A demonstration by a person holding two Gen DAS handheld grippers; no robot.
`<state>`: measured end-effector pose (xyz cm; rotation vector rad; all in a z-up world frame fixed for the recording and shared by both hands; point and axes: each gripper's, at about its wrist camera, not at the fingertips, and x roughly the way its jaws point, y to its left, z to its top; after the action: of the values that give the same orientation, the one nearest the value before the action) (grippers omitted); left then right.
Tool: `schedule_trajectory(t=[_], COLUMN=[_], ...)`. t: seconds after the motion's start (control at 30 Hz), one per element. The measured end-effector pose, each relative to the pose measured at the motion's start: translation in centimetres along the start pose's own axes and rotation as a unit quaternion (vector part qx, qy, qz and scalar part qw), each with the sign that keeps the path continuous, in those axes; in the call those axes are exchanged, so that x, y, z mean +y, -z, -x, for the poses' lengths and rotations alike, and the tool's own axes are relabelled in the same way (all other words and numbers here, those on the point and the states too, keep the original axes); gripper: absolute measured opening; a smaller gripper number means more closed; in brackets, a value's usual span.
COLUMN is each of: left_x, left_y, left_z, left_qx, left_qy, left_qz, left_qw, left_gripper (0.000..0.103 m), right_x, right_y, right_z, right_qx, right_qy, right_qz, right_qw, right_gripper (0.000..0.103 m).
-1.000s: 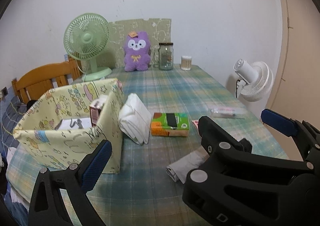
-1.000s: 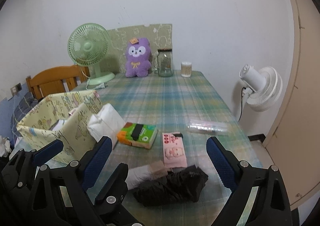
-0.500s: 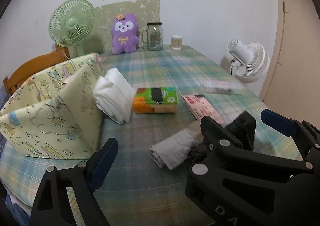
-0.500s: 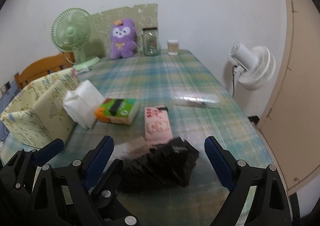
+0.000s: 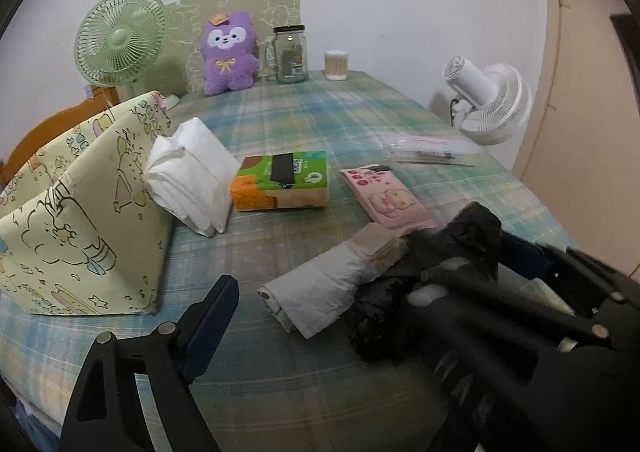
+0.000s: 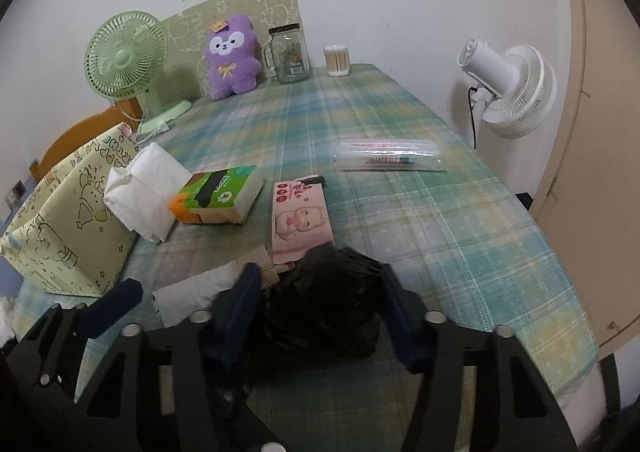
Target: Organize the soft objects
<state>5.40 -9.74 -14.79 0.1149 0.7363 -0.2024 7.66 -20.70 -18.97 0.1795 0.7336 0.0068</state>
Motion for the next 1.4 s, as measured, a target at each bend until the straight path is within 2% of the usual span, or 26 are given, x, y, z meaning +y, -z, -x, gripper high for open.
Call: schedule_trajectory(t=[0.27, 0.43, 0.67, 0.83, 0.93, 1.0, 1.13, 1.2, 1.27, 1.4], left_x=[-0.5, -0.5, -0.4, 0.1, 0.4, 0.5, 0.3, 0.4, 0.5, 0.6], left_y=[-0.9, -1.5, -1.7, -1.3, -1.0, -1.0, -1.0, -1.0, -1.0, -1.1], left_z=[-0.2, -0.2, -1.2, -1.6, -2.5, -2.7, -2.7, -2.7, -2.7, -2.5], left_qx=[-0.008, -0.02, -0.009, 0.003, 0.023, 0.023, 0.019, 0.021, 0.023, 0.023], left_qy=[0.001, 0.008, 0.013, 0.0, 0.002, 0.01, 0.014, 0.016, 0.023, 0.025], left_qz=[-0.008, -0.007, -0.006, -0.003, 0.004, 0.009, 0.005, 0.006, 0.01, 0.012], left_qw=[0.9999, 0.9997, 0.9999, 1.0, 0.9997, 0.9997, 0.9997, 0.9996, 0.9994, 0.9994], left_gripper=[0.09, 0.09, 0.09, 0.086, 0.077, 0.071, 0.051, 0.045, 0.033, 0.026], right_x=[-0.9, -1.7, -2.4, -3.3, -3.5, -2.9, -2.0, -1.9, -1.7, -0.8], right_y=[-0.7, -1.4, -1.7, -2.2, -2.4, -2.1, -1.8, -1.8, -1.7, -1.5], right_z=[0.2, 0.6, -0.3, -0.6, -1.0, -1.2, -1.4, -1.3, -1.3, -0.9], right_qx=[-0.019, -0.041, -0.034, -0.046, -0.039, -0.033, -0.026, -0.025, -0.022, -0.023], right_qy=[0.004, 0.034, 0.04, 0.079, 0.071, 0.064, 0.054, 0.053, 0.047, 0.038], right_qz=[-0.006, -0.011, -0.029, -0.043, -0.048, -0.04, -0.033, -0.034, -0.034, -0.023], right_qw=[1.0, 0.999, 0.998, 0.995, 0.996, 0.997, 0.998, 0.998, 0.998, 0.999], right_gripper=[0.042, 0.042, 0.042, 0.042, 0.042, 0.042, 0.042, 0.042, 0.042, 0.042])
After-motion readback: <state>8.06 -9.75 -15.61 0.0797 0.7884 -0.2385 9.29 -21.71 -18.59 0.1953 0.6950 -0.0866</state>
